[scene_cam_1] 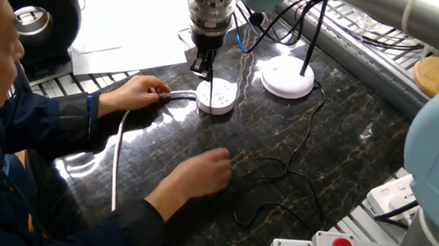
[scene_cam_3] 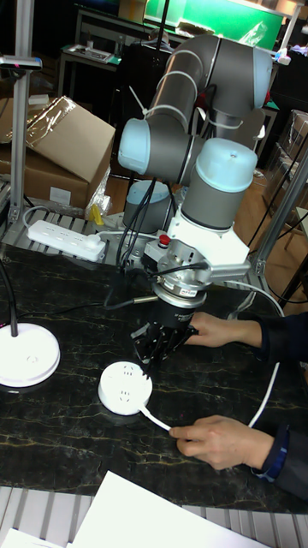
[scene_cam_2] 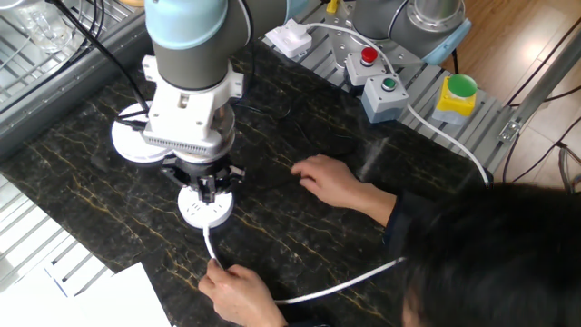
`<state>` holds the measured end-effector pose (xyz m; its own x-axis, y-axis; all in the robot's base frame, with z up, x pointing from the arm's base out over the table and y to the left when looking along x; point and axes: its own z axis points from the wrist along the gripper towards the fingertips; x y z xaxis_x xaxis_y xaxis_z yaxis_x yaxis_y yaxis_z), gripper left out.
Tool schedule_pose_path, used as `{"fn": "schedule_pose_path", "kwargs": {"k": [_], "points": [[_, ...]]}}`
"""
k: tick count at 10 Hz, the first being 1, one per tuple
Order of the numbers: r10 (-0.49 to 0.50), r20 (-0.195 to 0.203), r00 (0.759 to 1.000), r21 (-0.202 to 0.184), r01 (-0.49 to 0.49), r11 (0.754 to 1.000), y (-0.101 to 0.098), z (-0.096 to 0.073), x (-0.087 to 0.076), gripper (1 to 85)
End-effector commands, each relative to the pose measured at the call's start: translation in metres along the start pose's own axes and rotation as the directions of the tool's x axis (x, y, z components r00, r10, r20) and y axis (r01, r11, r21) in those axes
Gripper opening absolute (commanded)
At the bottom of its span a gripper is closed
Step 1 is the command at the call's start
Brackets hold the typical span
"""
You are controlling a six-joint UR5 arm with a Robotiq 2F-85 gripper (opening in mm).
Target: Plug in the power cord of the desk lamp, turn on the socket, and light up the desk lamp
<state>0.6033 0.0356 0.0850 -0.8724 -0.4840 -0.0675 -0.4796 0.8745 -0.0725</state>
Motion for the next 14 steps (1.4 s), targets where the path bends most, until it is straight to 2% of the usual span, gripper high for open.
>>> {"fn": "schedule_pose_path", "kwargs": {"k": [1,2,4,5,7,8,10,13,14], "points": [[0.113,-0.002,0.994,-0.036,-0.113,0.993,0.018,0.003,0.004,1.3],[0.139,-0.005,0.99,-0.042,-0.139,0.989,0.022,0.004,0.004,1.3],[0.115,-0.032,0.993,-0.019,-0.115,0.993,0.014,0.004,0.007,1.3],[0.118,-0.038,0.992,-0.021,-0.118,0.993,0.015,0.005,0.005,1.3],[0.125,-0.045,0.991,-0.02,-0.126,0.992,0.015,0.003,0.006,1.3],[0.137,-0.036,0.99,-0.008,-0.137,0.991,0.012,0.004,0.004,1.3],[0.218,-0.074,0.973,-0.037,-0.221,0.975,0.022,0.003,0.012,1.3],[0.265,-0.066,0.962,-0.068,-0.27,0.961,0.03,0.003,0.007,1.3],[0.265,-0.059,0.962,-0.05,-0.268,0.962,0.023,0.011,0.004,1.3]]}}
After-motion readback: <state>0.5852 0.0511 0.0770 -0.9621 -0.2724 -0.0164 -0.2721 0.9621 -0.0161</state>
